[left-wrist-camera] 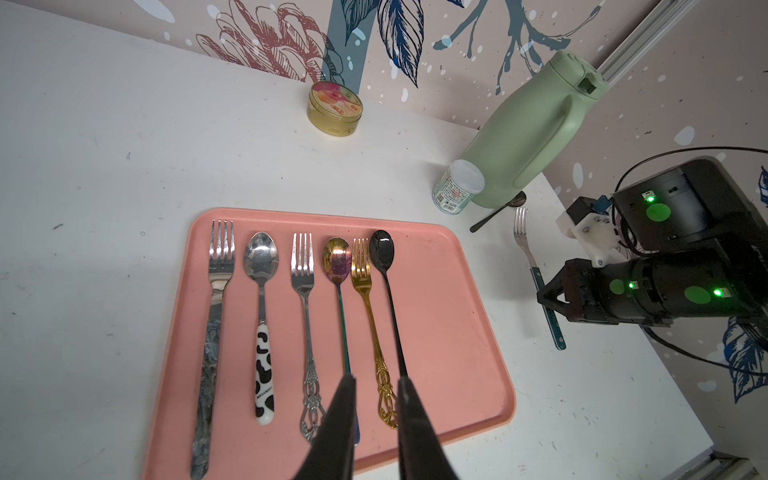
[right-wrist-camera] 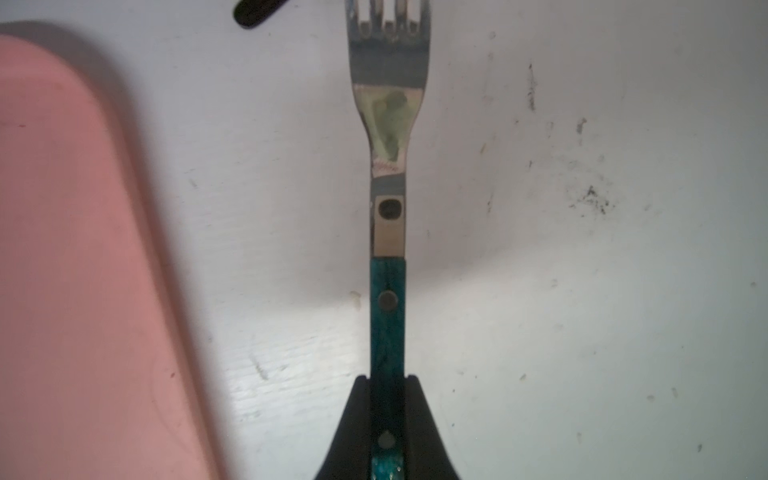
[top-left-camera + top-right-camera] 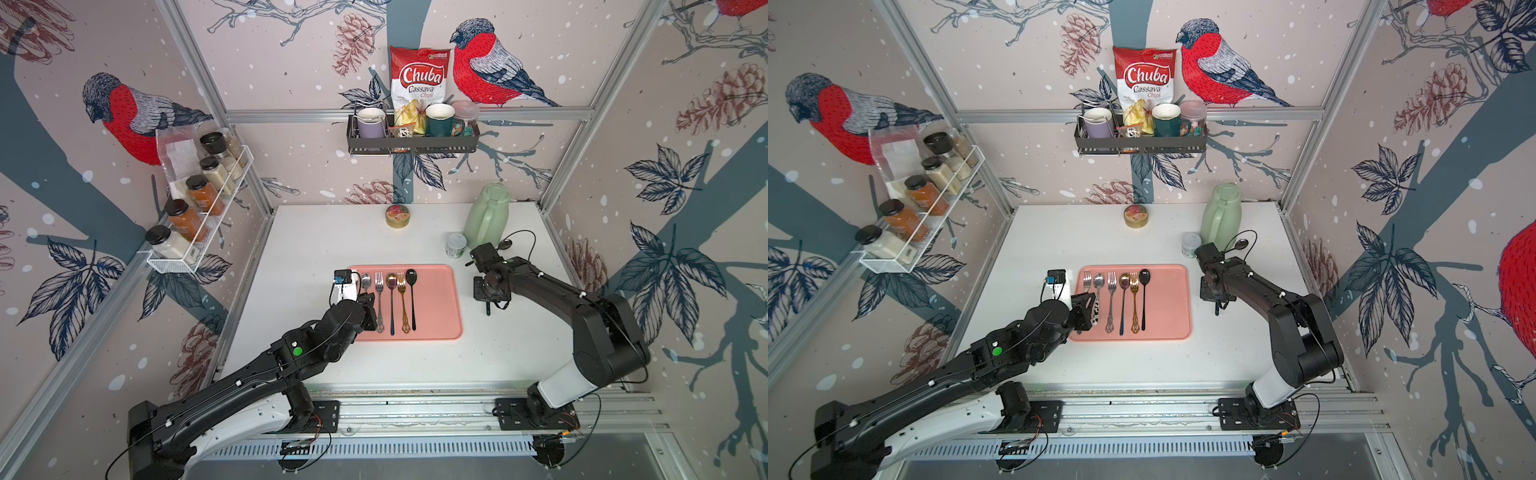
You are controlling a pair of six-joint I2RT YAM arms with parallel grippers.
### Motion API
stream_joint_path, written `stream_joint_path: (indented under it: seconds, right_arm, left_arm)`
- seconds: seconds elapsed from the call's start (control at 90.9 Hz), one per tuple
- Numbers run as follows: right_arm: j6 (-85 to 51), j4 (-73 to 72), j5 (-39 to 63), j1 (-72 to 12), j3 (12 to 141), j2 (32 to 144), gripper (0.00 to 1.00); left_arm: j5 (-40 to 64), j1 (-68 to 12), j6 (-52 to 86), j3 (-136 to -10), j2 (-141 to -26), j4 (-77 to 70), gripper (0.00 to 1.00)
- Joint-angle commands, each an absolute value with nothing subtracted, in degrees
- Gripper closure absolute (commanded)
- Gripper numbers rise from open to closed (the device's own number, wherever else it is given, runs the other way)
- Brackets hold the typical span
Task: Set the spoon and fork side by side
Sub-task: Pick up the fork at the center of the board, then place the fork on the tray.
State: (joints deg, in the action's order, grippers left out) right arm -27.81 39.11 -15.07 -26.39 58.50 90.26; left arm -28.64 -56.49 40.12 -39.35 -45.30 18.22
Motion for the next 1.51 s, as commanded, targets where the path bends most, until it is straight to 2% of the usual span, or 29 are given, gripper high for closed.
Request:
stream_joint_path:
  seconds: [0.0,0.198,0.517,0.946,1.497]
  right_arm:
    - [-37.5,42.8,-17.6,-31.8,60.2,89.0,0.94]
    - [-46.4,40.0,-18.2,-42.2,64.1,91.6,0.94]
    - [-51.8,36.6,-16.3,-48.2,72.9,106.1,0.96]
    - [-52.3,35.0,-14.9,-50.7,74.6,111.8,0.95]
    - [-45.5,38.1,-15.0,-53.0,76.3,113.4,0.95]
  left_arm:
    - [-28.7,-56.6,40.1,-39.3,-44.9,17.5,0.8]
    - [-29.0,-56.6,40.4,-38.9,-43.3,18.3,0.8]
    - [-29.4,-56.6,40.6,-38.1,-41.0,19.5,0.8]
    - [-30.0,-56.6,40.0,-38.2,-40.2,20.1,0.79]
    - [-29.1,-56.6,40.2,-37.8,-39.9,19.8,0.78]
